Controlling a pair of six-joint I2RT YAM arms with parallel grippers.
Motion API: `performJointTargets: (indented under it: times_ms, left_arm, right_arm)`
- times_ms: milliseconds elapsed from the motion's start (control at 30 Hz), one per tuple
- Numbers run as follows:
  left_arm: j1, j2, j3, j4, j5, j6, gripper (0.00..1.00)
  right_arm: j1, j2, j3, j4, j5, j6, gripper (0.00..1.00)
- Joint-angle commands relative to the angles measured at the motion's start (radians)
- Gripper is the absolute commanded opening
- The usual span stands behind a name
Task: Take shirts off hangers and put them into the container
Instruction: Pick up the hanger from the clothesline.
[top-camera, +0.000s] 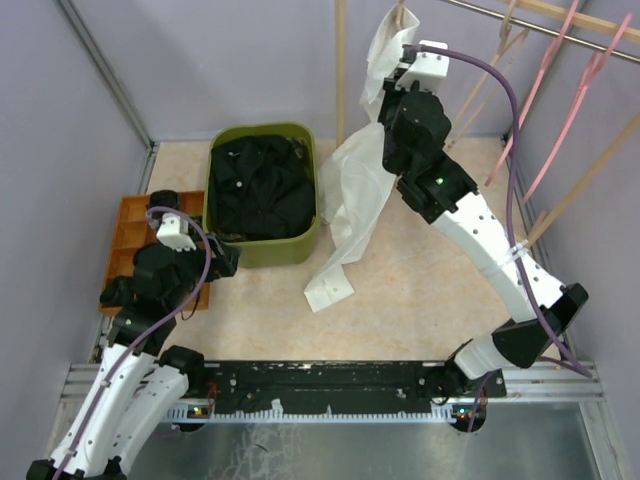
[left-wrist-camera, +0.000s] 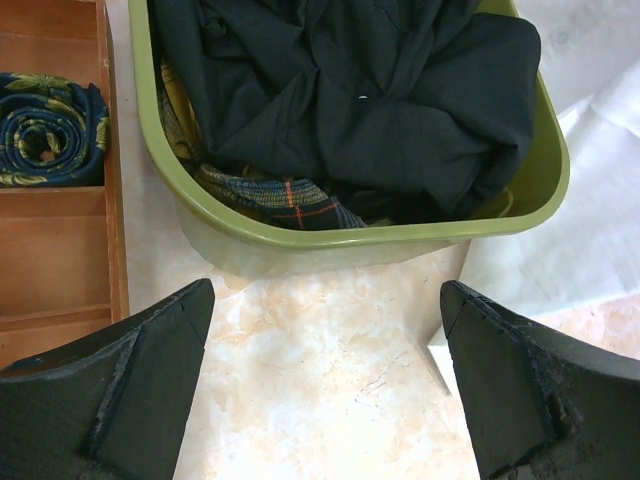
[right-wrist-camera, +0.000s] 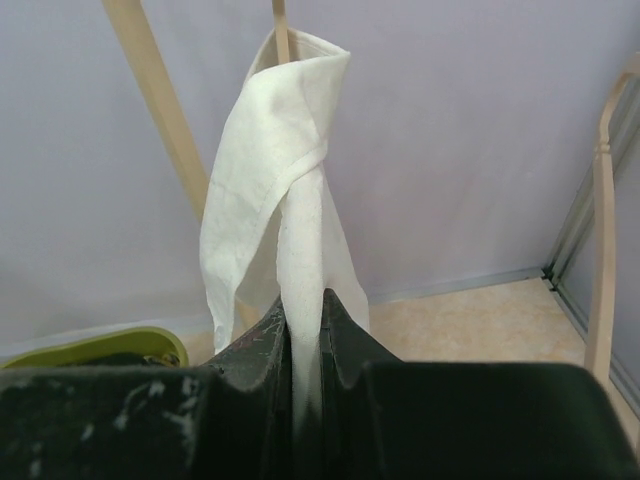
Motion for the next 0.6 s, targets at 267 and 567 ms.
performJointTargets:
  times_ms: [267, 567]
  left_arm:
    - [-0.002, 0.009, 0.006, 0.011, 0.018, 0.015, 0.99]
    - [-0.002, 0.004, 0.005, 0.011, 0.016, 0.016, 0.99]
  right_arm:
    - [-0.004, -0.105, 0.037, 0.004, -0.017, 0.041, 0.00]
    - [-0.005, -0.130, -0.014, -0.224, -0.116, 0.181, 0.00]
